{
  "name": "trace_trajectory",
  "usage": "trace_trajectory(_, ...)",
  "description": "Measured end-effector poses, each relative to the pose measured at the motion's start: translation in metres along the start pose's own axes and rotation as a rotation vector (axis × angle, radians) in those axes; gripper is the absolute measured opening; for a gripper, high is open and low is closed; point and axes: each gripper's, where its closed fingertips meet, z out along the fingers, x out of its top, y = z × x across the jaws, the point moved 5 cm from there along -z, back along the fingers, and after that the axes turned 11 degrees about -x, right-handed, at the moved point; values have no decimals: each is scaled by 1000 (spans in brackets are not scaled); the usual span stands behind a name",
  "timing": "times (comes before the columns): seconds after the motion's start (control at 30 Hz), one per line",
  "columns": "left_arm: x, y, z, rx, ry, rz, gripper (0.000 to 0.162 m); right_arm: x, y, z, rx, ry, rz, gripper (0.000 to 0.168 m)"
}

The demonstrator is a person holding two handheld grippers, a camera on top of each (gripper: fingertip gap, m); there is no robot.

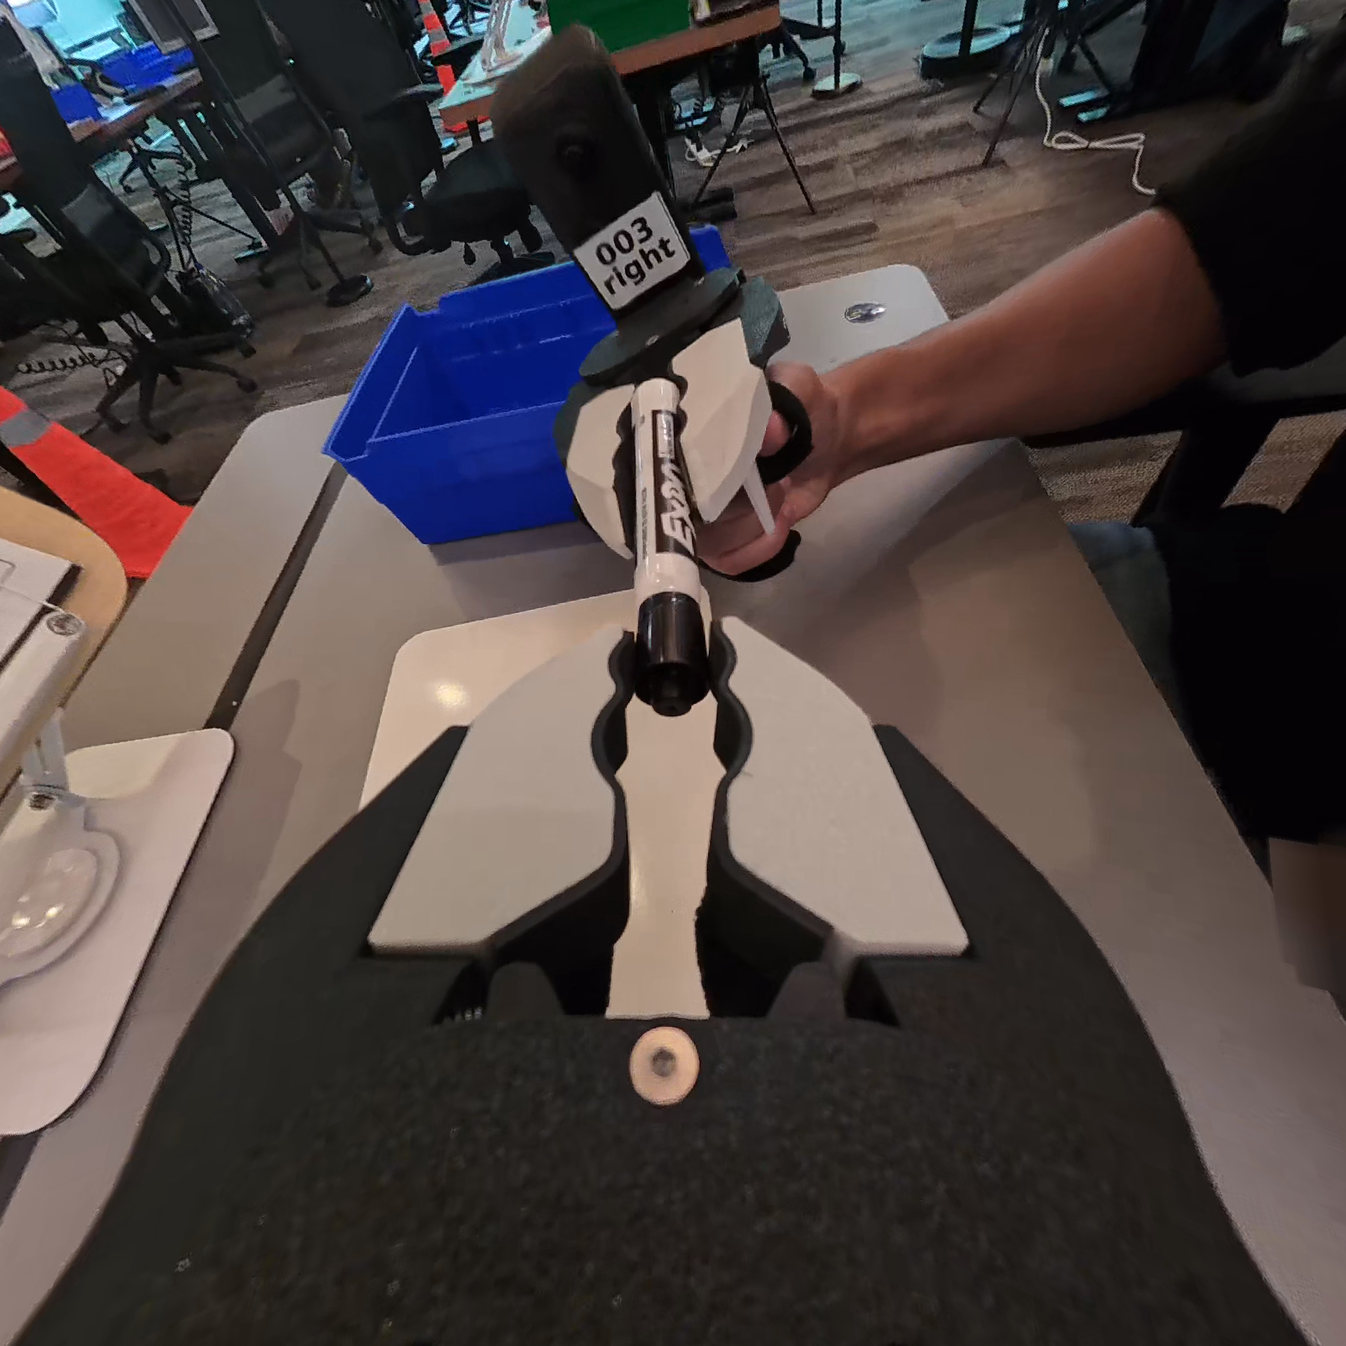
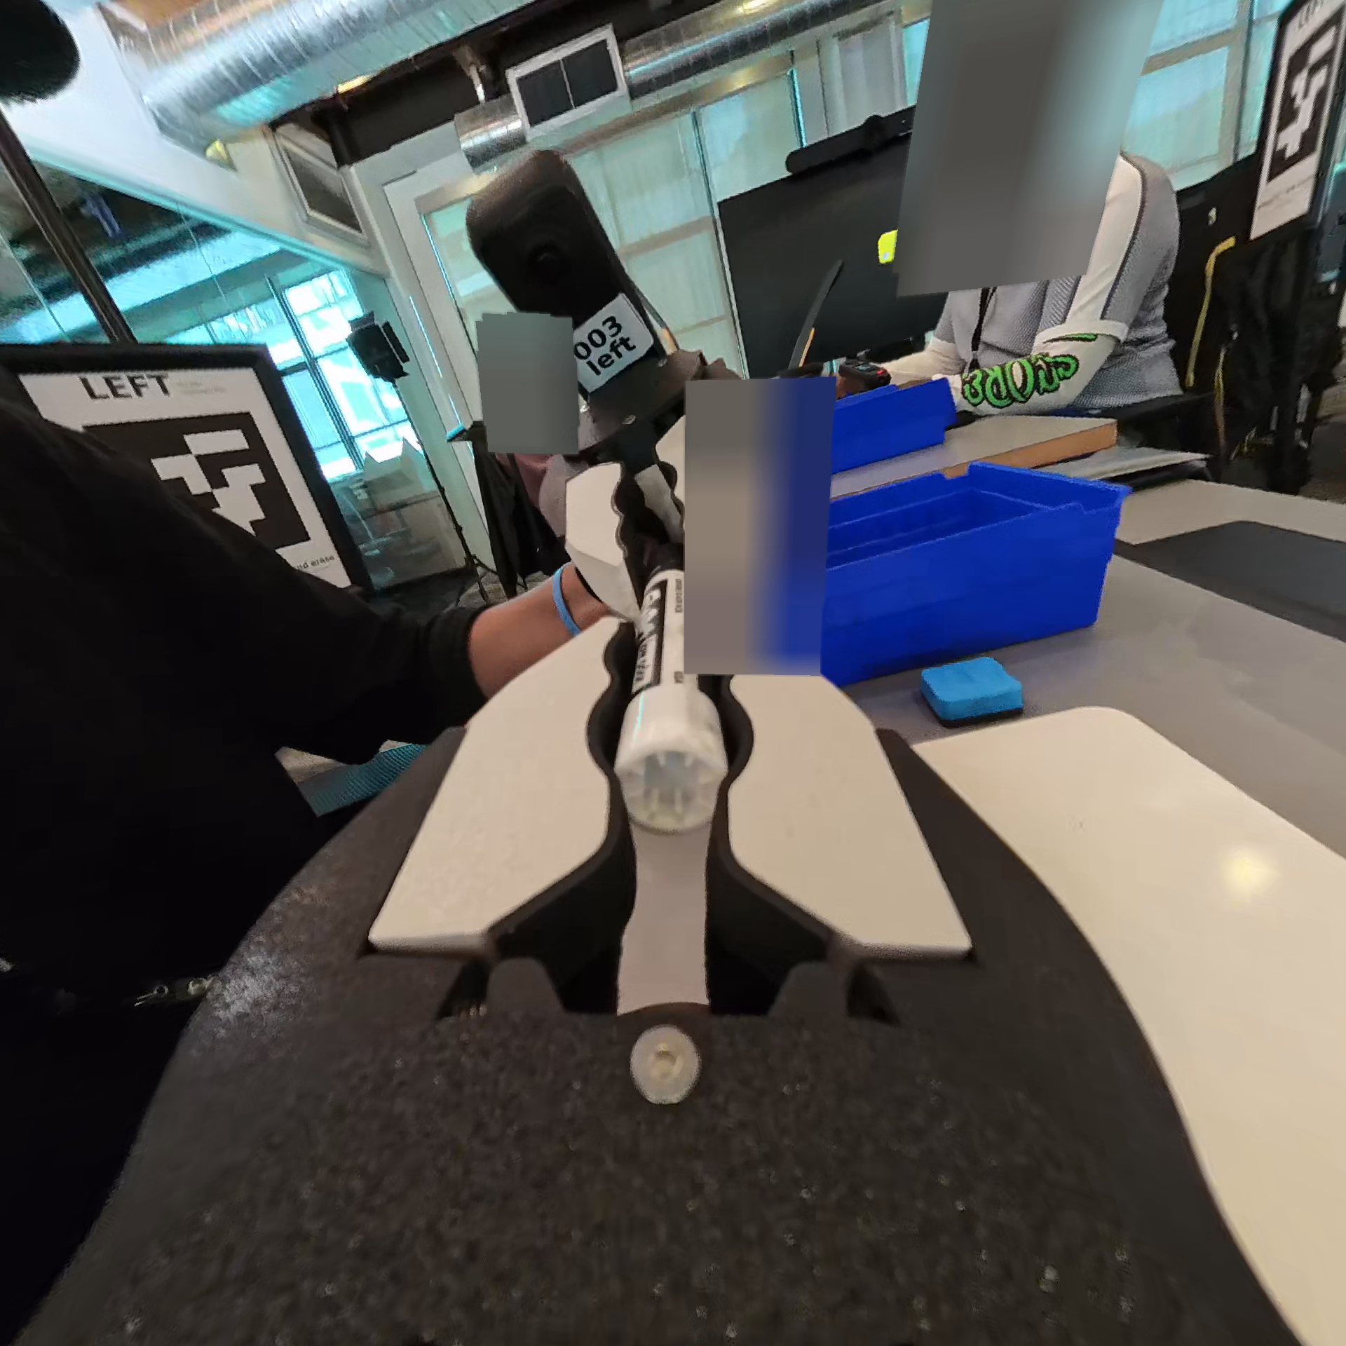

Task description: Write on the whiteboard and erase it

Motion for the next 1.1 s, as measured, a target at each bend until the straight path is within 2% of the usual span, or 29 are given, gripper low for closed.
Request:
trace_trajectory(0.17,10,14,-20,8,18,28,19,11,-21,14,-8,-8,-88,20)
trace_trajectory(0.6,19,39,-31,4,12,79,19,12,-51,20,-22,-4,-164,20)
trace_trajectory(0.87,14,55,-34,-18,-66,94,19,5,-60,21,13,-59,-196,20)
trace_trajectory(0.9,12,55,-45,-8,-71,81,19,8,-57,16,3,-41,-186,20)
trace_trajectory(0.97,14,54,-101,52,70,30,18,25,-37,-18,-63,58,-131,20)
trace_trajectory(1.03,12,54,-150,126,148,-4,18,30,-30,-40,-139,23,-179,20)
trace_trajectory(1.07,9,54,-161,147,107,-33,19,31,-33,-44,-156,6,-202,20)
trace_trajectory(1.1,3,50,-163,195,1,-67,19,29,-36,-46,-175,-21,-218,20)
